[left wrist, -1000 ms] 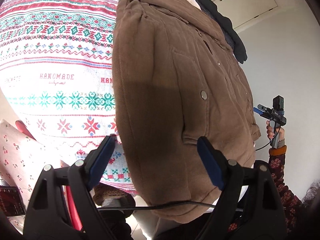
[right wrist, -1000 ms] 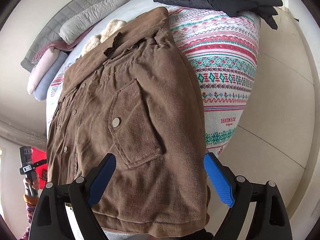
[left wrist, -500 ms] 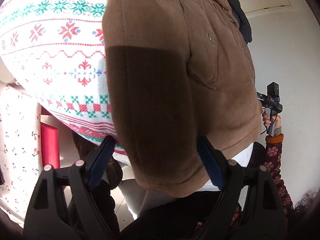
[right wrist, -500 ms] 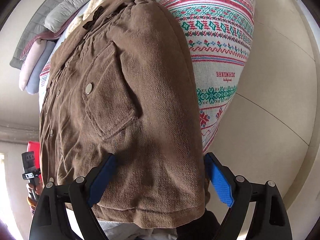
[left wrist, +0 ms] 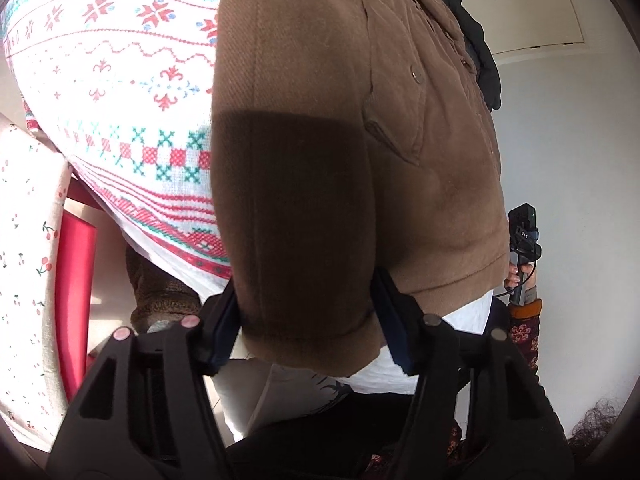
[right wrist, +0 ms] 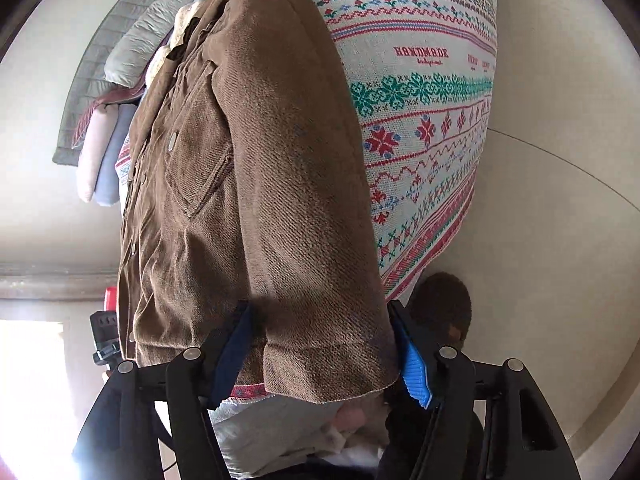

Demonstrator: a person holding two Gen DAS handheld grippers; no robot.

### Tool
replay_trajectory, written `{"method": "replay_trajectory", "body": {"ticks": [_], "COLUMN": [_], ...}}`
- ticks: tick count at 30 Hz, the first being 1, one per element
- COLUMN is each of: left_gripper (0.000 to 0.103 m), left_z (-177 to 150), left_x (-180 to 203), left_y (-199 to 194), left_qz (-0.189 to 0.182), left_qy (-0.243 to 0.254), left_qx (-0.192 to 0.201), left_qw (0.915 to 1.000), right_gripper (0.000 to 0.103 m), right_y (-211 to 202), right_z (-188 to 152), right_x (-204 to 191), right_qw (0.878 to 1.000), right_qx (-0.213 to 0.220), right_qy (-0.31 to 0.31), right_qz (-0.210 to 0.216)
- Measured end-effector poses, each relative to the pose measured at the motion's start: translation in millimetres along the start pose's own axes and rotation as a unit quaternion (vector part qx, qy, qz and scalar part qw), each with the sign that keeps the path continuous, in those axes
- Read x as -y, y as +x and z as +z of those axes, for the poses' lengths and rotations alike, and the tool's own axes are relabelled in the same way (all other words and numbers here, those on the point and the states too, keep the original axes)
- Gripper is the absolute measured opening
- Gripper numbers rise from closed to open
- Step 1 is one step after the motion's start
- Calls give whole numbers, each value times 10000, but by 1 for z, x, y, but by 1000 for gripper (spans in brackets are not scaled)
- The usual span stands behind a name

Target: Fold large clothes

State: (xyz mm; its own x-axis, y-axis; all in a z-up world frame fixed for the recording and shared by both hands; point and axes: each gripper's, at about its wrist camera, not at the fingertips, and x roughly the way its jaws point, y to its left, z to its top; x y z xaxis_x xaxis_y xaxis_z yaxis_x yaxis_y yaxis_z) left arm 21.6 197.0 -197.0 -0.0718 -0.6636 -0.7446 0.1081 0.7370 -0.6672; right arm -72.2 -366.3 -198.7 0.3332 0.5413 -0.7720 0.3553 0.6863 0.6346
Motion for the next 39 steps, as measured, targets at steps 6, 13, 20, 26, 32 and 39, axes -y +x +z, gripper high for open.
{"method": "replay_trajectory", "body": {"ticks": [6,13,20,26,32,39], "left_gripper": [34,24,22,21,21,22], "left_z": [-11,-20,11,67,139,250], "left_x": [6,49,109,170,187,166], "left_y": [-11,-50,-110,-158,-186,-180], "left_qz": [66,56,-392,-464,-451,71], "left_qy": [-82,76,351,696,520,0], "left_qx": [298,964,1744,2393,2807,2995], "left_qw": [9995,9953,9833,9673,9573,9541], "right_gripper": [24,13,12,11,11,11], "right_y": [-2,-36,-89,-127,-148,-137], "right_z": [-7,-24,-15,24,93,204], "right_x": [-5,-42,-97,-159,-188,-180], "right_qw": [9995,9949,9817,9687,9634,9660], "right_qx": [155,813,1462,1969,2331,2424], "right_qy": [-72,-582,-1019,-1329,-1026,-383], "right_qz": [272,111,673,723,835,813]}}
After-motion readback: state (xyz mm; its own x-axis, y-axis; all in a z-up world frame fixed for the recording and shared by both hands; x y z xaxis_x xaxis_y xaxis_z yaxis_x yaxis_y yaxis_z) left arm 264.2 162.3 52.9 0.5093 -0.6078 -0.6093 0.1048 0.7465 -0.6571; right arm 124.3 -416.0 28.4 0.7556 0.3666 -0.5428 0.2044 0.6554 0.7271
